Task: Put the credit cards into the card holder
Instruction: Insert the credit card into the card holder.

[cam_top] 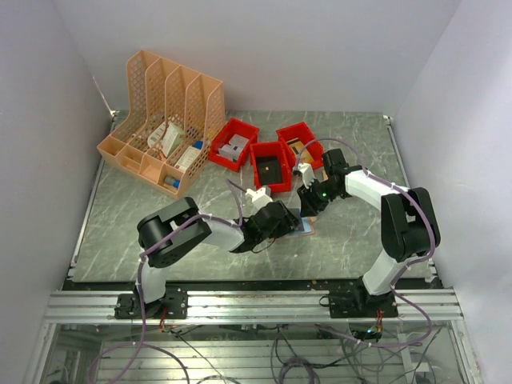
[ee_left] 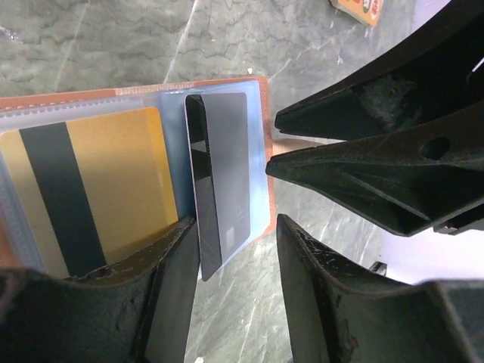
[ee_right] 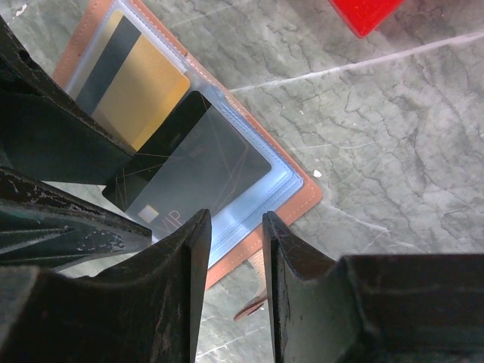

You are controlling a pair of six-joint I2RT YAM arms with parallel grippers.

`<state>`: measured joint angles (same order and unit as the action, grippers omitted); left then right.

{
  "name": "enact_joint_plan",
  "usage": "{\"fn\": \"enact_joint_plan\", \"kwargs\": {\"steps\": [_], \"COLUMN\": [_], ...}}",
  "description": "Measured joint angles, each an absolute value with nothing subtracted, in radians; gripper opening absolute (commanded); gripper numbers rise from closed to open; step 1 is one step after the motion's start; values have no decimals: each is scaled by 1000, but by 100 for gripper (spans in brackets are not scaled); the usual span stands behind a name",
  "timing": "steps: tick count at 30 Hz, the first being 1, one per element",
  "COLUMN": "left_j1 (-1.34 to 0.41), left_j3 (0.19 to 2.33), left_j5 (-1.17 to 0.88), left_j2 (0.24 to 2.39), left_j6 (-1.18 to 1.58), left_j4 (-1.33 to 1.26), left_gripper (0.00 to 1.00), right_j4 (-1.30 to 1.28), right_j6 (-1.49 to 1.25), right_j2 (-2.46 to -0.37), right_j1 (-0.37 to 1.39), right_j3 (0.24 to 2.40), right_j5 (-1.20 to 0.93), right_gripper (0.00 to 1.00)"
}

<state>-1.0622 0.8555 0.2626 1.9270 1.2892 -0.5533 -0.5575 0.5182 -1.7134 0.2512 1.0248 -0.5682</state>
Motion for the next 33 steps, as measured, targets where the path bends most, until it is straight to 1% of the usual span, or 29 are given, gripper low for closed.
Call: {"fn": "enact_joint_plan", "kwargs": {"steps": [5, 9, 16, 24, 33], "left_j1": [-1062, -1062, -1062, -1062, -1062], "left_j3": [932, 1000, 1142, 1223, 1243], "left_j5": [265, 266, 265, 266, 265], "left_j2": [1923, 1922, 1941, 1965, 1972], "left_j6": [1260, 1200, 1040, 933, 881], "left_j4": [-404, -282, -61, 70, 105], "left_gripper": [57, 64, 65, 67, 70], "right_j4": [-557, -557, -558, -558, -558], "right_j6": [511, 508, 507, 501, 497], "right_j2": [-1713, -1713, -1713, -1713, -1713], "right_j1": [245, 236, 229, 214, 210], "right_j3": [1025, 1025, 1025, 1025, 1025], "right_j5": [-566, -569, -576, -588, -600], "right_gripper": [33, 33, 33, 33, 33]}}
